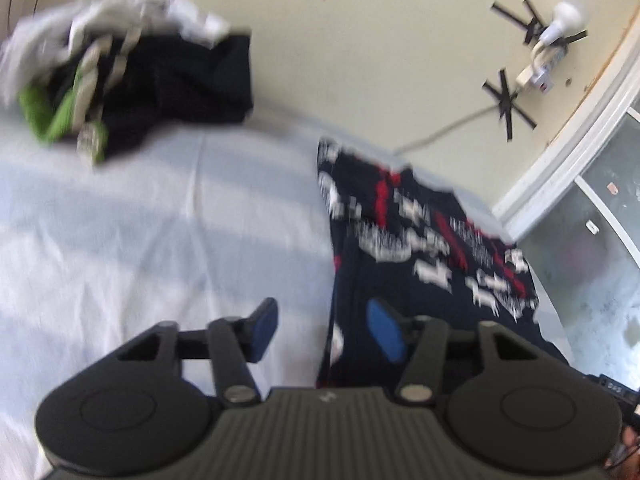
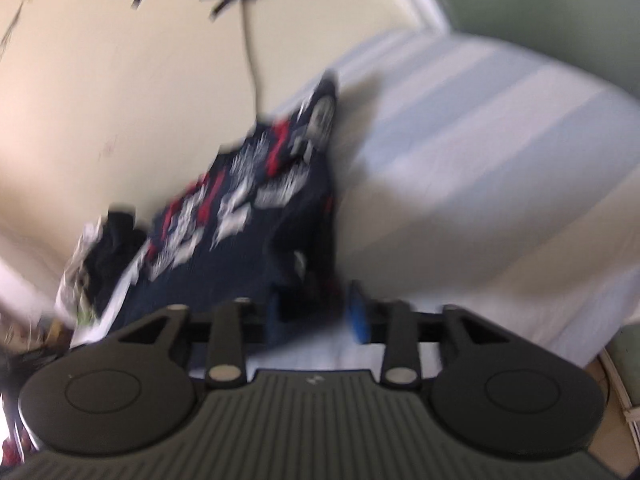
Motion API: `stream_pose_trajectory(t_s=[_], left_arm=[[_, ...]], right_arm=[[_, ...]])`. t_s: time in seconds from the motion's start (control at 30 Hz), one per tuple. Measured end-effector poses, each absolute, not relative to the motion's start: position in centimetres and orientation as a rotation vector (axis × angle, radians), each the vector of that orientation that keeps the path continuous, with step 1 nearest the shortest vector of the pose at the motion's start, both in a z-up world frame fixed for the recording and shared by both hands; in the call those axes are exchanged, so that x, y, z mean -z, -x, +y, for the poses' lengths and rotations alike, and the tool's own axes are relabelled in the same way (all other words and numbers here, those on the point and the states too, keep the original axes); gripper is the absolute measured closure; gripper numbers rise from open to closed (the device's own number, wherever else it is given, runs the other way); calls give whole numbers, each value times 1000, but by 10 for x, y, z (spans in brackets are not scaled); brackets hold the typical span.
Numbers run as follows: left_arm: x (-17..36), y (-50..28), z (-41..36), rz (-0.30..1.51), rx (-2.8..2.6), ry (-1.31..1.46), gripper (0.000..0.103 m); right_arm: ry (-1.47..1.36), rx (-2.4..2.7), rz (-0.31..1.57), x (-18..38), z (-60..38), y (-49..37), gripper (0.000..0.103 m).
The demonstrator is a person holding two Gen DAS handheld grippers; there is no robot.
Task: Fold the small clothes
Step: 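Grasp the folded sweater edge with the left gripper and fold it over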
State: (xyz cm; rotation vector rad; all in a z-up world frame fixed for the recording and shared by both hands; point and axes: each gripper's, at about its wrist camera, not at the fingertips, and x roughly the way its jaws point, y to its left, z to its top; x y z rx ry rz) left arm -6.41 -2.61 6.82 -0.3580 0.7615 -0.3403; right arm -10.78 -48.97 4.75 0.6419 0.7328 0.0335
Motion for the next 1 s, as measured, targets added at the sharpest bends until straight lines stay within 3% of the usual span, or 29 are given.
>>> stream_pose_trajectory(t_s=[0.23,0.43,0.53,0.6,0.7,0.73,0.83,1.0], left_arm=[[-60,15,-89,748,340,96,48],[-44,8,-107,765,371,20,50],[-43,5,-108,762,377,-3,62],[-43,3,-110,764,385,-14,88],[-41,7,-112,738,380,-32,96],[-41,9,-112,731,377,-35,96],[-46,14,-108,708,375,-33,97],[-71,28,-92,622,395,42,97]], right_arm=[[-232,-23,640,-65,-463,64,48],[-320,27,552,-81,-516,93,46],[-438,92,553,-78,-533,94,45],[-446,76,589,-69,-526,82,45],[-407,1,645,-53,-499,58,46],[-388,-19,662,-47,-490,50,48],[-314,-63,732,-32,-468,31,91],[-249,-98,575,-65,-467,54,93]])
